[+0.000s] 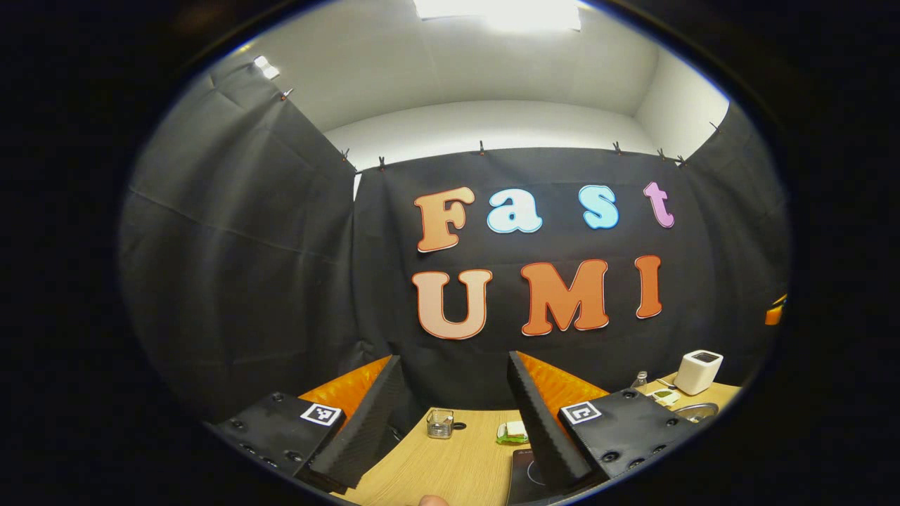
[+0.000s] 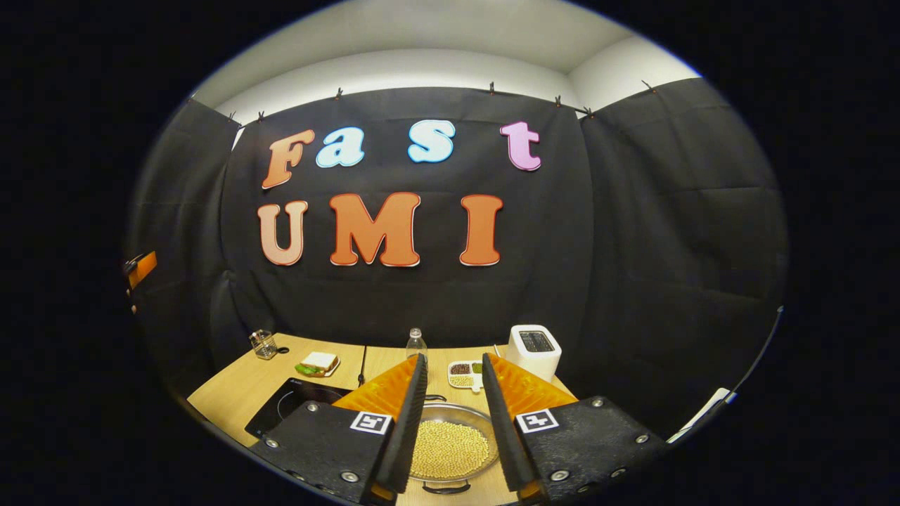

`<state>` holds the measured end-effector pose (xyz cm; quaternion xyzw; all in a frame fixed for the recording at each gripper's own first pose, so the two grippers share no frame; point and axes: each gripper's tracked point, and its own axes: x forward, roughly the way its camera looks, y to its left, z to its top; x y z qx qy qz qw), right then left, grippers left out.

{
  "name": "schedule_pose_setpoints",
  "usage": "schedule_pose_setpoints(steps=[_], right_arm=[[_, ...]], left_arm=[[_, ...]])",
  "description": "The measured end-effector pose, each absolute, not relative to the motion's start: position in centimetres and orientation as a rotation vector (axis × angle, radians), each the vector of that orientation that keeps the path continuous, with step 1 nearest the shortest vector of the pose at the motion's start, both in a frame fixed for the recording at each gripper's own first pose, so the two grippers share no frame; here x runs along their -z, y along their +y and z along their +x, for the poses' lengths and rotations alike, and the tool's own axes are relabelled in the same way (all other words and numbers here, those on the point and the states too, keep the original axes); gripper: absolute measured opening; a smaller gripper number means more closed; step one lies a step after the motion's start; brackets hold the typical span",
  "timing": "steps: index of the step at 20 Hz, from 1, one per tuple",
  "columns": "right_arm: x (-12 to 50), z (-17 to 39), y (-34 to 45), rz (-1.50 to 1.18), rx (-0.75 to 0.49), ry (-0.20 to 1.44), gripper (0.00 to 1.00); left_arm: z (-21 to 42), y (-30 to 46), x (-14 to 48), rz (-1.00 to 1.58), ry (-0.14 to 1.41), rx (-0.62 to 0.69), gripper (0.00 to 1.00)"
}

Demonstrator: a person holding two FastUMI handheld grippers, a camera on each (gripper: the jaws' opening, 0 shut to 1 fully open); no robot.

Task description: First push the handle of the pot to place it horizontally, then grasp the pot with both hands and set it on the induction cooktop.

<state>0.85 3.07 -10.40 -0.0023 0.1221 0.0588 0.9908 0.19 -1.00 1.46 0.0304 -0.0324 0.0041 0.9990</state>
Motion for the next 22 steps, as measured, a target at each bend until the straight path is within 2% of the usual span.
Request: schedule_pose_setpoints(steps=[10,12,22], right_arm=[[19.1,-0.2,4.4,0.014,-0.175,0.430,0.22],[20.8,-0.6,4.6,0.024,-0.184,0.469,0.19],[28.8,-4.1,6.1,0.010,-0.231,0.635,0.19]], left_arm=[[0.1,-1.6,-1.6,0.070,-0.068,0.005,0.98],[0.0,-1.8,-1.6,0.069,-0.067,0.006,0.98],[-0.4,-2.6,-1.9,0.068,-0.072,0.017,0.99]])
